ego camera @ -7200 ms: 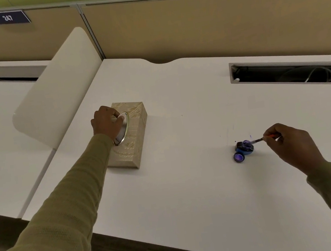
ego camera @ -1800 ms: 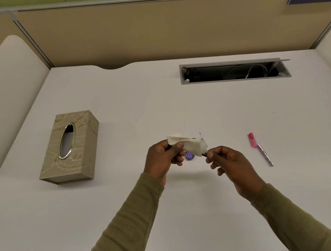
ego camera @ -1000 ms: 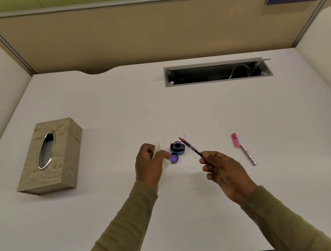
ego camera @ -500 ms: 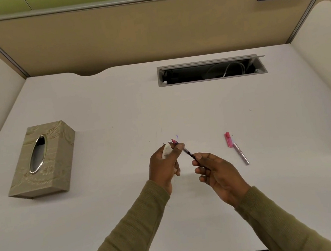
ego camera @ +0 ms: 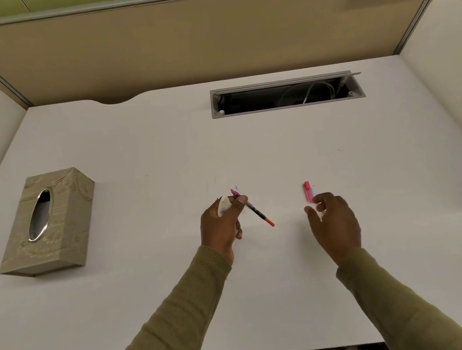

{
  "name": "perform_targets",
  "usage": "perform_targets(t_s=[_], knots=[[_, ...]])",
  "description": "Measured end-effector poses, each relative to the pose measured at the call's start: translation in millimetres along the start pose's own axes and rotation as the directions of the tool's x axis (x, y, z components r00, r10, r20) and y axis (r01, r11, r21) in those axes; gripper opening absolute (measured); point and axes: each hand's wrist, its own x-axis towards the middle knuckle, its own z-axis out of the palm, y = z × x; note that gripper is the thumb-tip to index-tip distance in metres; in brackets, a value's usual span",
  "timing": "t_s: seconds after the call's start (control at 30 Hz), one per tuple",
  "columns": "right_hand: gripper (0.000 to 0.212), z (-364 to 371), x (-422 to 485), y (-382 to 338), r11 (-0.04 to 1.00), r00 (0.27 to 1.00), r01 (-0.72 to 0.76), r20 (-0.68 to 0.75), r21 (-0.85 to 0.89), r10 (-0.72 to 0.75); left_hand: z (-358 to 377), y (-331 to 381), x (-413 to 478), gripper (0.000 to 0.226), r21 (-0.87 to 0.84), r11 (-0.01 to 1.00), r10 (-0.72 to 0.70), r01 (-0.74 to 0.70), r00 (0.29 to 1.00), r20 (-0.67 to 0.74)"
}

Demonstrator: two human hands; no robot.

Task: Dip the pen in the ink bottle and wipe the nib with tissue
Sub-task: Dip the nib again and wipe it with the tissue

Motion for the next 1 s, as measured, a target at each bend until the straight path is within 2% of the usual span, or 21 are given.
perform_targets(t_s=[0.13, 0.23, 0.6, 0.73, 0.83, 0.9, 1.0], knots=[[0.035, 0, 12, 24, 0.984, 0.996, -0.077, 0.037, -0.162, 0.084, 6, -3, -1, 0.008, 0.023, 1.000, -0.005, 0.005, 1.000, -0.008], [0.033, 2, 16, 32, 0.977, 0.994, -0.072, 0.070, -0.199, 0.087, 9, -5, -1, 0.008, 0.029, 1.000, -0.008, 0.008, 1.000, -0.018], [0.017, 2, 17, 42, 0.981, 0.995, -0.069, 0.060, -0.183, 0.081, 17, -9, -5, 0.013, 0.030, 1.000, -0.002, 0.003, 0.999, -0.043], [0.013, -6, 8, 46, 0.991, 0.994, -0.102, 0.039, -0.082, 0.105, 20, -8, -6, 0.011, 0.025, 1.000, -0.007, 0.009, 0.999, -0.051], [0.007, -11, -4, 44, 0.997, 0.998, 0.021, 0.052, 0.074, -0.025, 21, -7, -7, 0.022, 0.004, 1.000, -0.008, 0.009, 0.999, -0.053], [0.008, -13, -15, 38, 0.975, 0.984, 0.147, 0.073, 0.168, -0.161, 22, -5, -9, 0.018, -0.006, 1.000, 0.004, -0.004, 0.999, -0.054], [0.012, -16, -27, 27, 0.939, 0.960, 0.215, 0.121, 0.267, -0.254, 22, 1, -11, 0.010, -0.012, 0.999, 0.028, -0.029, 0.997, -0.065]])
